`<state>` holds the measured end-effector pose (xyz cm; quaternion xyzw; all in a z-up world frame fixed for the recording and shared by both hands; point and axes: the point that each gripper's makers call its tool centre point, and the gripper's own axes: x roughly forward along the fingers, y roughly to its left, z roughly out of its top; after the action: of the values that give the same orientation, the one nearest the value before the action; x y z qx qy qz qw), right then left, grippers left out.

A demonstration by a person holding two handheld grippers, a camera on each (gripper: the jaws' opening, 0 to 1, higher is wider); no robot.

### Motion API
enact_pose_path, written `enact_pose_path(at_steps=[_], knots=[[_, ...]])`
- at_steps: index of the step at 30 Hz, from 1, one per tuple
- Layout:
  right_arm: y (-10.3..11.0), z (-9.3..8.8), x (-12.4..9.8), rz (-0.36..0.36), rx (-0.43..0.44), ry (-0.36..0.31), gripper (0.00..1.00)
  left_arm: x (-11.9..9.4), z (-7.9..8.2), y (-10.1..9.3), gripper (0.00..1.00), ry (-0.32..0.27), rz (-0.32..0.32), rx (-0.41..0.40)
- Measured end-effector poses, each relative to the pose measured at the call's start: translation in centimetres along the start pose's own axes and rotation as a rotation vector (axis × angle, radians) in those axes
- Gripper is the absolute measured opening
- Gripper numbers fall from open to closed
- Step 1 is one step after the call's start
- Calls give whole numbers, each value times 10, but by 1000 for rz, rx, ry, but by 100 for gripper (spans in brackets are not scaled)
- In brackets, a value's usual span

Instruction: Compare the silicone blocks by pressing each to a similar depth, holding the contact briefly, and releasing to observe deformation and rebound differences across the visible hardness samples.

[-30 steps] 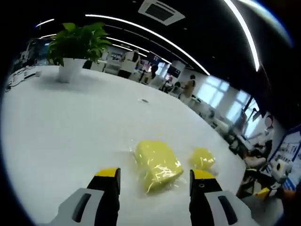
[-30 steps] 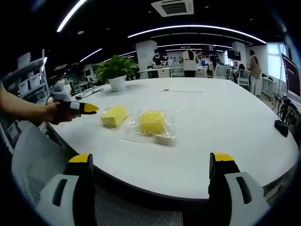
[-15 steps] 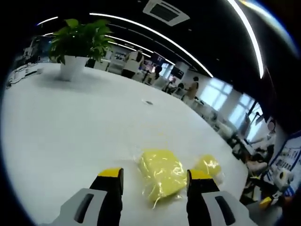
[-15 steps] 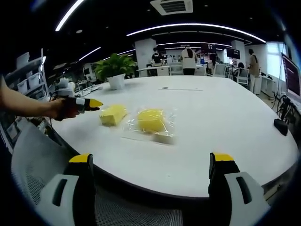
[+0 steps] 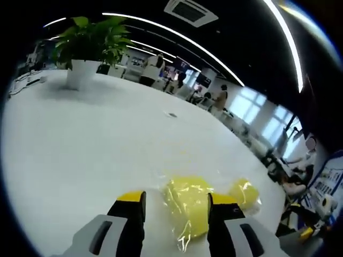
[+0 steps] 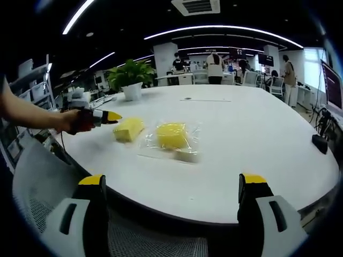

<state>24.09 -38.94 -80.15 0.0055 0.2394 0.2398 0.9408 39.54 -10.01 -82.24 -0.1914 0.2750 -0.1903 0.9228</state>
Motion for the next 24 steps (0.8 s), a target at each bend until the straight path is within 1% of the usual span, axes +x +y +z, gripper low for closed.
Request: enact_pose_path(at_steps=[3,4,9,12,16,20,24], knots=[[0,0,0,-1,2,1,96,4,4,2,37,6,6,-3],[-1,-1,0,-1,2,2,96,5,4,2,36,9,2,-2],[-2,0,0,-6,6,-1,96,11,11,3,36,4,-6,-23],[-2,0,0,-6,7,0,96,15,14,3,35,4,-6,-16],[-3,0,0,-8,10,-1,94,21,13,6,35,20,-5,-18],[-4,0,1,-12,12,-2,94,26,12,8,35,31,-8,-20],[-4,0,1,-16,15,-1,94,31,13,10,34,32,-10,-32]])
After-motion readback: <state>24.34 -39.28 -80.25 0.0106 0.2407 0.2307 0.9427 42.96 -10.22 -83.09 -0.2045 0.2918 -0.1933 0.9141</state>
